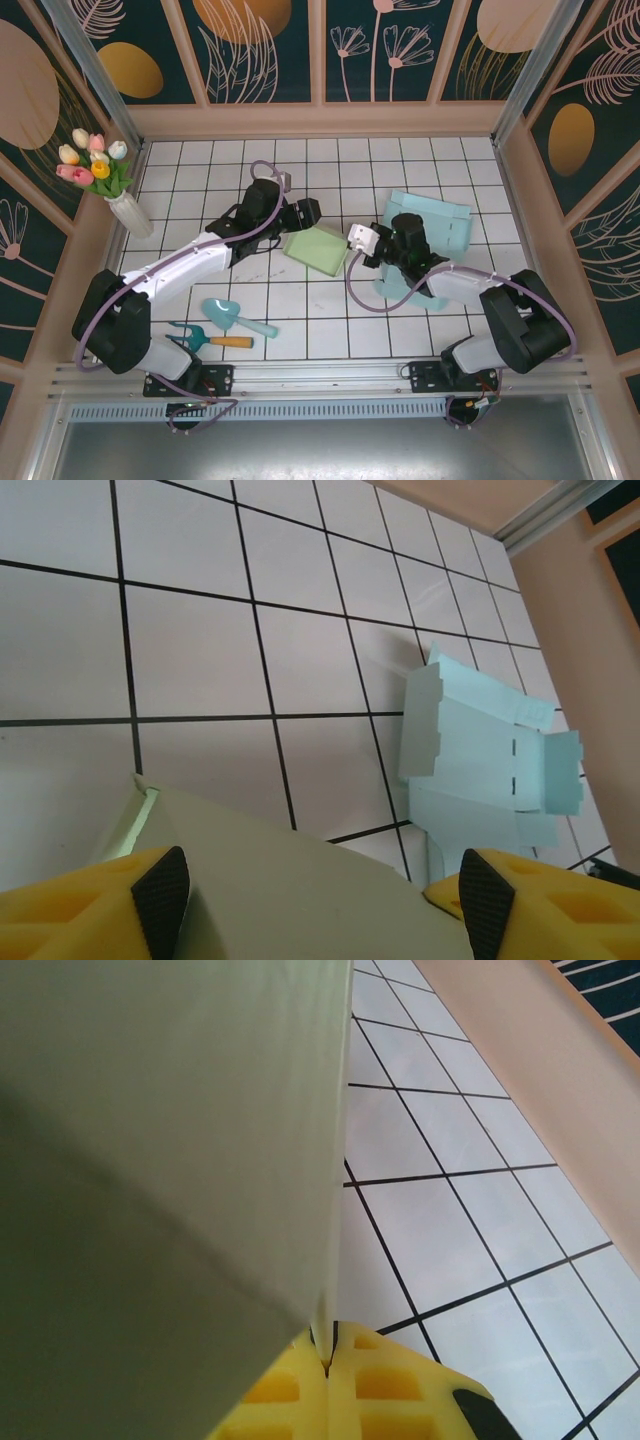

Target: Fold the paper box

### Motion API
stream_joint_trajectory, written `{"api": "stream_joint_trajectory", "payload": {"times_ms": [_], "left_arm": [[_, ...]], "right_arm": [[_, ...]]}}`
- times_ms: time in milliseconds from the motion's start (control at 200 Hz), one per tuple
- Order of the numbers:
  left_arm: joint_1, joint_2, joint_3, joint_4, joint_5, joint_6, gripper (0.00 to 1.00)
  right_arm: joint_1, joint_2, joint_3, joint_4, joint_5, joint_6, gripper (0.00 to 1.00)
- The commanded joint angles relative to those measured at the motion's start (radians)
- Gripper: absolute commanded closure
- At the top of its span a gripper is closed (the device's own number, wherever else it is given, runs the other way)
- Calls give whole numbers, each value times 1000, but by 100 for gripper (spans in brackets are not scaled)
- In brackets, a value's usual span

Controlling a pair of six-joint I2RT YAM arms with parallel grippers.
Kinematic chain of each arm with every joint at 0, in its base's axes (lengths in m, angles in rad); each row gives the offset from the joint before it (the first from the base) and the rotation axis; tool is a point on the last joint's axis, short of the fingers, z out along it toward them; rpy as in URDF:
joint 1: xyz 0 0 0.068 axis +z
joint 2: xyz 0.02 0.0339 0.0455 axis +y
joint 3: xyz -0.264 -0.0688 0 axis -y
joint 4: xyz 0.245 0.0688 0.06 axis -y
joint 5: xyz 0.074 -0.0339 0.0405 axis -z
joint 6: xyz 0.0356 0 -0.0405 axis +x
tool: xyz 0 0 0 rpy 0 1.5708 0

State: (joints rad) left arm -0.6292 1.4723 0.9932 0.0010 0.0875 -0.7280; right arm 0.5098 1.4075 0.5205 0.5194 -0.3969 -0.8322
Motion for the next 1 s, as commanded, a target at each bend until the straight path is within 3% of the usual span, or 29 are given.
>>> {"api": "stream_joint_trajectory", "payload": {"times_ms": [0,140,335,776,996], "left_arm": [[-12,-32,-51,81,63,-58,27],[-19,-41,-103,123,53,-75,29],[-20,-48,-216,169,-48,-68,32],[-21,-74,-347,339,-26,-169,36],[-24,-90,-379,304,-112,-148,37]], "right_arm": [[19,20,16,-1,30,-20,100],[32,44,29,-26,71,-38,100],[32,49,34,-41,92,-45,100],[62,73,51,-83,115,-48,93],[64,60,66,-140,102,-47,68]]}}
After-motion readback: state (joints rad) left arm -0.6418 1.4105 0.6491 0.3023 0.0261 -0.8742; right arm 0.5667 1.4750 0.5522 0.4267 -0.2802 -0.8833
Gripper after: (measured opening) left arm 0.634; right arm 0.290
